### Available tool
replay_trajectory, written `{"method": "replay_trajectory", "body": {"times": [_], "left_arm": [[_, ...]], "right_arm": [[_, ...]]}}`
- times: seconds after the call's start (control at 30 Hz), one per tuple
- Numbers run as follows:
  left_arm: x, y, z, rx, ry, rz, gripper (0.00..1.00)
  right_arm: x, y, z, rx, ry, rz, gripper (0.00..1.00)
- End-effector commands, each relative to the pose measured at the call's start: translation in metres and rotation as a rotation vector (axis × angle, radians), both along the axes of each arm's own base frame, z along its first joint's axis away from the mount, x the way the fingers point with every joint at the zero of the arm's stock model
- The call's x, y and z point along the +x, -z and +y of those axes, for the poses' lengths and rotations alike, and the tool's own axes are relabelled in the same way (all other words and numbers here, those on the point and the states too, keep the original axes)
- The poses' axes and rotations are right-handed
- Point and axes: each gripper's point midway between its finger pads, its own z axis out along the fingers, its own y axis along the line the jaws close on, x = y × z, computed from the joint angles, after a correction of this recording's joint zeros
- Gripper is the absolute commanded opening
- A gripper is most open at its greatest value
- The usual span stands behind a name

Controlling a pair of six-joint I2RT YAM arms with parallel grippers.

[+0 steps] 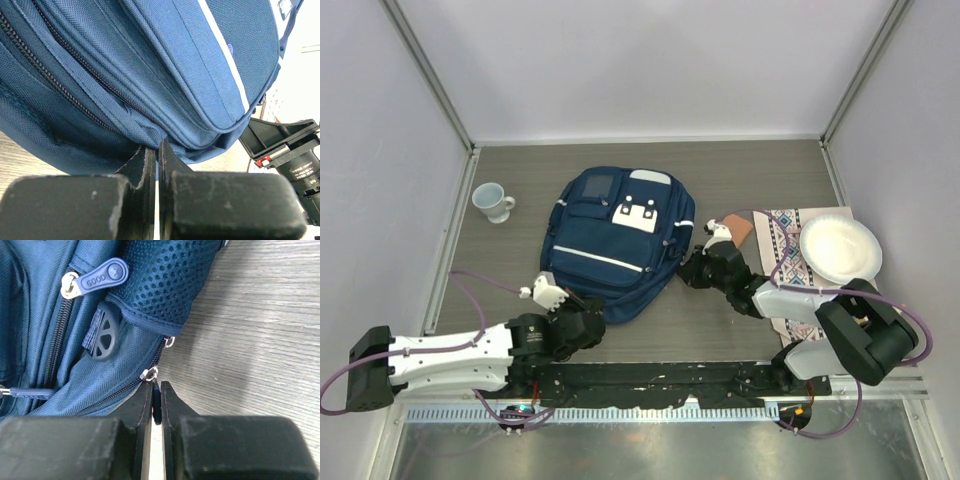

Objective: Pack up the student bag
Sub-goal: Zip the student bag at the center of the board, then adjust the student bag at the center of the board.

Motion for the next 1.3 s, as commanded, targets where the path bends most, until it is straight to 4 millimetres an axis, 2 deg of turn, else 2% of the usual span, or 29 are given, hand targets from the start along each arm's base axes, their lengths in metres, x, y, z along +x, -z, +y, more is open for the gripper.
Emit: {"method": "replay_trajectory", "body": {"times": [0.0, 0.07, 0.1, 0.13, 0.2, 0.3, 0.33, 0.37, 0.63, 0.73, 0.77, 0.83, 0.87, 0.9, 0.97, 1.0, 1.07, 1.1, 1.13, 1.27], "left_arm": [[0.010, -0.001, 0.035, 0.183, -0.049, -0.075, 0.00], [0.010, -0.006, 0.036, 0.189, -0.034, -0.091, 0.00], [0.010, -0.009, 0.035, 0.185, -0.028, -0.099, 0.00], [0.010, -0.012, 0.034, 0.179, -0.020, -0.108, 0.00], [0.011, -0.014, 0.032, 0.177, -0.011, -0.115, 0.00], [0.012, -0.014, 0.030, 0.184, -0.013, -0.112, 0.00], [0.012, -0.015, 0.029, 0.182, -0.012, -0.110, 0.00], [0.012, -0.012, 0.027, 0.196, -0.010, -0.106, 0.00], [0.014, -0.012, 0.010, 0.227, 0.022, -0.086, 0.01], [0.015, -0.013, 0.000, 0.229, 0.058, -0.095, 0.13], [0.015, -0.014, -0.002, 0.225, 0.063, -0.095, 0.22], [0.015, -0.016, -0.012, 0.215, 0.098, -0.102, 0.31], [0.015, -0.016, -0.017, 0.209, 0.120, -0.103, 0.41], [0.013, -0.019, -0.032, 0.167, 0.155, -0.101, 0.47], [0.013, -0.024, -0.049, 0.147, 0.211, -0.111, 0.62], [0.011, -0.026, -0.057, 0.146, 0.239, -0.099, 0.64], [0.009, -0.028, -0.062, 0.187, 0.276, -0.095, 0.69], [0.009, -0.035, -0.067, 0.187, 0.289, -0.099, 0.72], [0.009, -0.035, -0.067, 0.228, 0.313, -0.102, 0.77], [0.006, -0.046, -0.071, 0.322, 0.403, -0.105, 0.86]], "right_arm": [[0.021, 0.019, -0.046, -0.075, 0.180, 0.014, 0.01], [0.022, 0.016, -0.046, -0.067, 0.179, 0.002, 0.06], [0.022, 0.016, -0.047, -0.066, 0.185, -0.002, 0.12], [0.022, 0.014, -0.050, -0.064, 0.193, -0.008, 0.27], [0.023, 0.012, -0.052, -0.060, 0.206, -0.017, 0.23], [0.023, 0.012, -0.061, -0.079, 0.251, -0.023, 0.39], [0.025, 0.009, -0.063, -0.082, 0.266, -0.027, 0.48], [0.024, 0.009, -0.065, -0.088, 0.272, -0.026, 0.52], [0.024, -0.004, -0.080, -0.070, 0.350, -0.083, 0.55], [0.024, -0.005, -0.079, -0.060, 0.348, -0.084, 0.56], [0.024, -0.006, -0.078, -0.056, 0.345, -0.085, 0.56], [0.023, -0.006, -0.078, -0.052, 0.343, -0.086, 0.60], [0.023, -0.006, -0.077, -0.047, 0.339, -0.085, 0.62], [0.023, -0.006, -0.077, -0.047, 0.338, -0.087, 0.64], [0.022, -0.006, -0.075, -0.041, 0.328, -0.088, 0.66], [0.022, -0.007, -0.075, -0.038, 0.327, -0.089, 0.66], [0.022, -0.008, -0.075, -0.035, 0.325, -0.094, 0.66], [0.021, -0.008, -0.075, -0.035, 0.323, -0.094, 0.67], [0.022, -0.010, -0.075, -0.031, 0.323, -0.100, 0.67], [0.020, -0.010, -0.073, -0.022, 0.312, -0.103, 0.68]]}}
